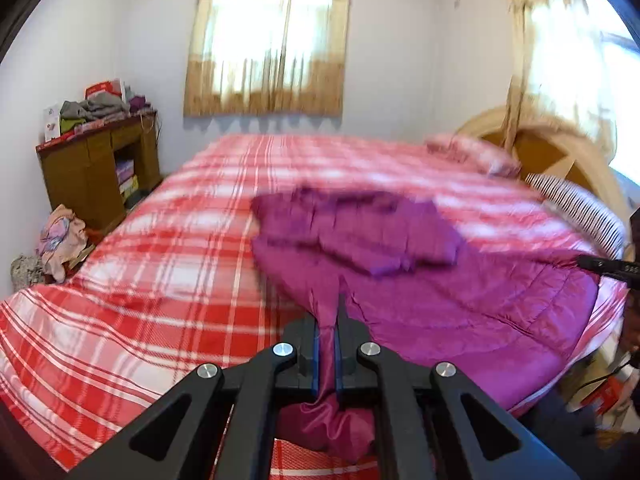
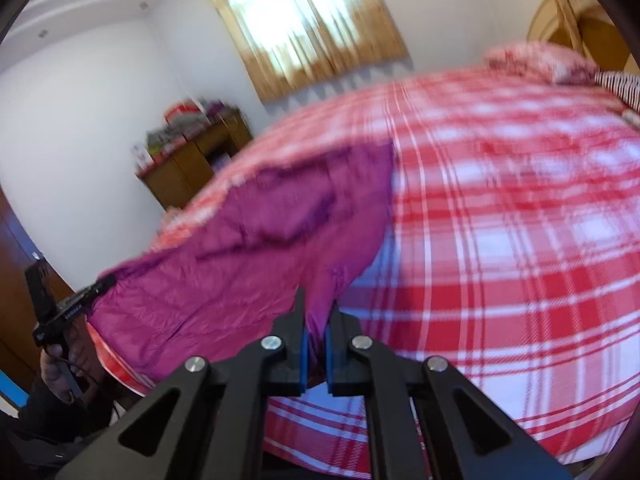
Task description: Fold large clothes
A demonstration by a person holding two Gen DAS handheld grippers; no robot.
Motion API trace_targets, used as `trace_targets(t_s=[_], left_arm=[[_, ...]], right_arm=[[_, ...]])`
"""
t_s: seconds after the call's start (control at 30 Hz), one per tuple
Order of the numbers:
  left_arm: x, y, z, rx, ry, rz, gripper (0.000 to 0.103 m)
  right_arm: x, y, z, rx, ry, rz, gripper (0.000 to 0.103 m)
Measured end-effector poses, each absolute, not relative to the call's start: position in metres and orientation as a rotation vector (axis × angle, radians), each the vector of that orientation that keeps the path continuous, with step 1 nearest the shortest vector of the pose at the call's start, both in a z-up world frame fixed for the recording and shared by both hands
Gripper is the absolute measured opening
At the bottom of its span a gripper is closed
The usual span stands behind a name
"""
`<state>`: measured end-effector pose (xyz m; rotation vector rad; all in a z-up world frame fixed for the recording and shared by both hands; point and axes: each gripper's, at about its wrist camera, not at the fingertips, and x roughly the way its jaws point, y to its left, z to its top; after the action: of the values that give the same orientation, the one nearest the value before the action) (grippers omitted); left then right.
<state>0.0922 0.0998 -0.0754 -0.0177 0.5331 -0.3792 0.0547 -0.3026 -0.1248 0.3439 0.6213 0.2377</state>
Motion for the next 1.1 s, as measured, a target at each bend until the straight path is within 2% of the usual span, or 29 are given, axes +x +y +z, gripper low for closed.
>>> trace_targets(t_s=[0.17, 0.3, 0.6, 0.77, 0.9, 0.93, 0.97, 1.0, 1.07, 1.1], left_arm=[[0.067, 0.12, -0.022, -0.071, 0.431, -0.419, 0.004], [0.093, 0.113, -0.019, -0.016, 0.398, -0.4, 0.004], [0.278, 0.077, -0.092, 0.04, 0.56, -0.276, 0.004], [0.338, 0.069, -0.13, 0.015, 0.692, -0.237, 0.006], [0.361, 0.08, -0.144, -0.065, 0.721, -0.227, 0.014], [0.362, 0.083, -0.143, -0.093, 0.71, -0.227, 0.017], [0.364, 0.087, -0.142, -0.108, 0.698, -0.21, 0.028], [0.365, 0.09, -0.14, -0.108, 0.68, -0.152, 0.052], [0.365, 0.1, -0.134, -0.108, 0.617, -0.052, 0.08], [0.363, 0.105, -0.129, -0.123, 0.575, -0.025, 0.083]], right_arm=[[0.023, -0.304, -0.06, 0.362, 0.45, 0.284, 0.008], [0.042, -0.298, -0.032, 0.344, 0.382, 0.289, 0.008], [0.214, -0.31, -0.086, 0.377, 0.507, 0.112, 0.008], [0.282, -0.308, -0.128, 0.344, 0.577, 0.012, 0.008], [0.309, -0.309, -0.152, 0.336, 0.627, -0.03, 0.008], [0.315, -0.313, -0.16, 0.347, 0.642, -0.038, 0.008], [0.32, -0.315, -0.165, 0.353, 0.653, -0.049, 0.008], [0.323, -0.317, -0.169, 0.356, 0.662, -0.058, 0.008], [0.332, -0.316, -0.176, 0.36, 0.678, -0.065, 0.008], [0.335, -0.317, -0.179, 0.364, 0.685, -0.069, 0.008]])
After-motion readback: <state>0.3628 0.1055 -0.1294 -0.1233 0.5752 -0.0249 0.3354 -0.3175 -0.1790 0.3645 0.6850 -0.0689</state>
